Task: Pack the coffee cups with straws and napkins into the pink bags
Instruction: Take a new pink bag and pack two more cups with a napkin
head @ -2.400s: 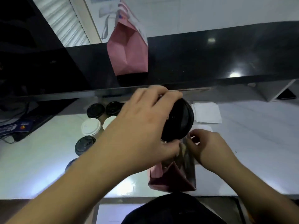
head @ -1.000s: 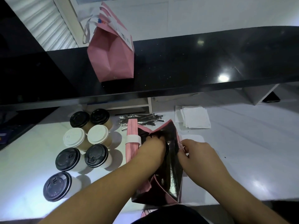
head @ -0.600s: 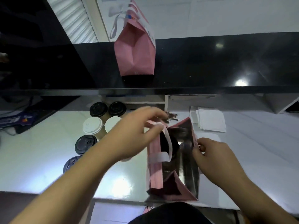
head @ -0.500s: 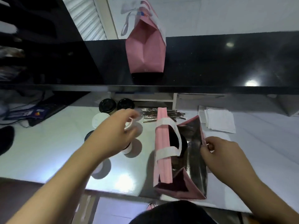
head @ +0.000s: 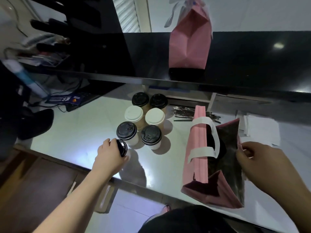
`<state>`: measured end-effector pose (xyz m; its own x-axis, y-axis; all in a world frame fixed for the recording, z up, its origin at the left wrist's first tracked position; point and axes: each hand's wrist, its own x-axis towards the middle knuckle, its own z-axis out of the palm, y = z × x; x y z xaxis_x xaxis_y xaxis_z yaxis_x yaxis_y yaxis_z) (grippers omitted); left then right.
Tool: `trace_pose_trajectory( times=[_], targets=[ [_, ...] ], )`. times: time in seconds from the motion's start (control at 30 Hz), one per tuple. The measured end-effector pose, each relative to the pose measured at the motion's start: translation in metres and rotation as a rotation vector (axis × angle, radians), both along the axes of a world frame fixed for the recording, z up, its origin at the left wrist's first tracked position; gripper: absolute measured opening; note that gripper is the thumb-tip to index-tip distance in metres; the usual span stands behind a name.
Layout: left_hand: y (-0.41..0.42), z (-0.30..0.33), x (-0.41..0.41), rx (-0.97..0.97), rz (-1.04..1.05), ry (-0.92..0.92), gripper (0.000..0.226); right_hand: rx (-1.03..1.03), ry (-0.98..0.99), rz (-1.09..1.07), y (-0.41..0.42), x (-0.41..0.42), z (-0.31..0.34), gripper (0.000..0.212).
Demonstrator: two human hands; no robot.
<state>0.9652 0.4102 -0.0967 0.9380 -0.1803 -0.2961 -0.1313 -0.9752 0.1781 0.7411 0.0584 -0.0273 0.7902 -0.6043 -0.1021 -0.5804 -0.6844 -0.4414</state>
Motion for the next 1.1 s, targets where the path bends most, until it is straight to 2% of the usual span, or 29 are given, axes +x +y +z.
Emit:
trace_pose_trajectory(
  times=[0.23,0.4,0.53,0.7,0.8,0.87,0.97,1.1],
  targets=[
    [0.004,-0.010,0.004,-0.038,0.070,-0.023,0.053,-0.026,0.012,0.018,-0.002,-0.001,-0.004,0.024],
    [0.007,0.017,-0.002,0.038,0.076,0.021,0.081,-0.034,0.009,0.025,-0.002,0.000,-0.004,0.025],
    [0.005,0.075,-0.017,0.091,0.015,-0.081,0.091,-0.033,0.001,0.047,0.000,-0.001,0.000,0.024],
    [-0.020,0.168,-0.039,-0.135,-0.204,-0.370,0.091,-0.021,0.012,0.037,0.001,-0.003,0.004,0.028],
    [-0.062,0.212,-0.061,-0.378,-0.435,-0.373,0.090,-0.012,0.006,0.019,0.001,-0.006,0.005,0.032],
    [-0.097,0.224,-0.075,-0.468,-0.615,-0.358,0.089,0.010,0.006,0.018,0.000,-0.009,0.006,0.028],
    [-0.150,0.216,-0.090,-0.475,-0.845,-0.317,0.089,0.075,0.005,0.006,-0.002,-0.011,0.008,0.019],
    [-0.202,0.183,-0.092,-0.303,-1.029,-0.217,0.088,0.088,0.000,0.002,-0.006,-0.016,0.009,0.017]
  ],
)
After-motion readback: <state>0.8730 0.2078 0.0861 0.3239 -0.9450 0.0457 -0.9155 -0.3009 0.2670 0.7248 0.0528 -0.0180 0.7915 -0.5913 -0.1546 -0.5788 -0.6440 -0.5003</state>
